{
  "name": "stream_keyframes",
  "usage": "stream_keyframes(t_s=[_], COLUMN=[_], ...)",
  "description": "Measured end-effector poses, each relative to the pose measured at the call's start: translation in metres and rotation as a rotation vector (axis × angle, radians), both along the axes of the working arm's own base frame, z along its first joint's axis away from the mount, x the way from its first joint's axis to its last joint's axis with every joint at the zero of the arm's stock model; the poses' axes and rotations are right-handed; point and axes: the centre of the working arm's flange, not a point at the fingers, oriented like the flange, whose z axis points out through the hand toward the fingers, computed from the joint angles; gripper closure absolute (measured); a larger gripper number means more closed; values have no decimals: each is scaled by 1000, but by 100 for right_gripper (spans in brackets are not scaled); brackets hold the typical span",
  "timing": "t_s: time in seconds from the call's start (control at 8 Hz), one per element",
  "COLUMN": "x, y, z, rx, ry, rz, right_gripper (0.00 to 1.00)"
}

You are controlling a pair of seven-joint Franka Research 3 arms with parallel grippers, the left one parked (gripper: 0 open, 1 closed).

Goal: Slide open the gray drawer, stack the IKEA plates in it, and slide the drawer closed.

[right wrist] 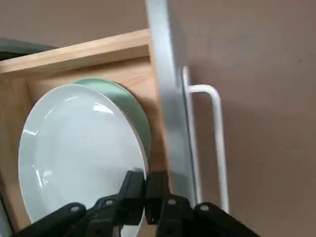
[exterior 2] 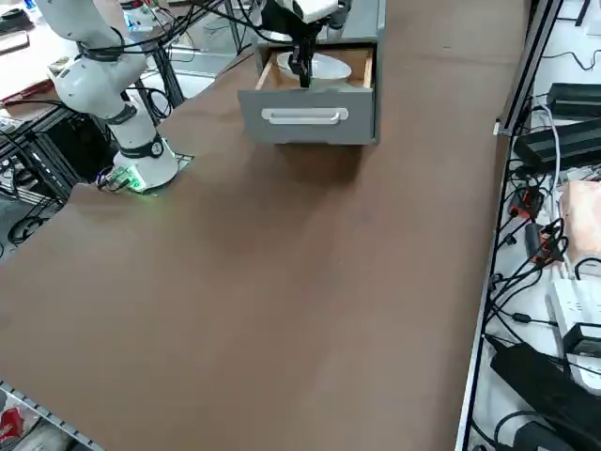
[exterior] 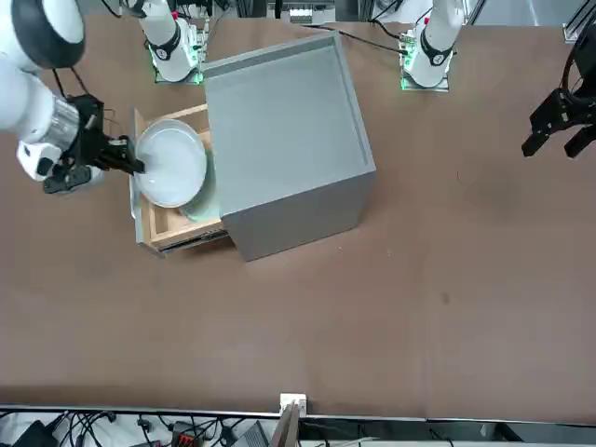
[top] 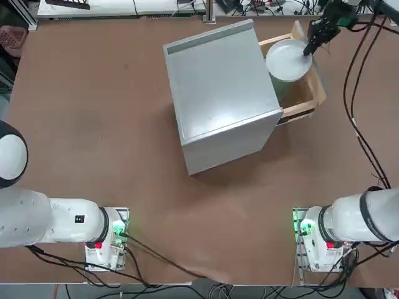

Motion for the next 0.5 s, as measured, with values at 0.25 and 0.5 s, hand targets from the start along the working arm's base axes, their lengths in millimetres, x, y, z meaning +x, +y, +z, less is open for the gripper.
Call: stream_keyframes(t_s=[0.25, 0.5], x=[-2, -1], y=[39, 55], z=[-8, -22], rx=[-14, -26], ry=[5, 17], rz=[-2, 5], right_gripper=[99, 82])
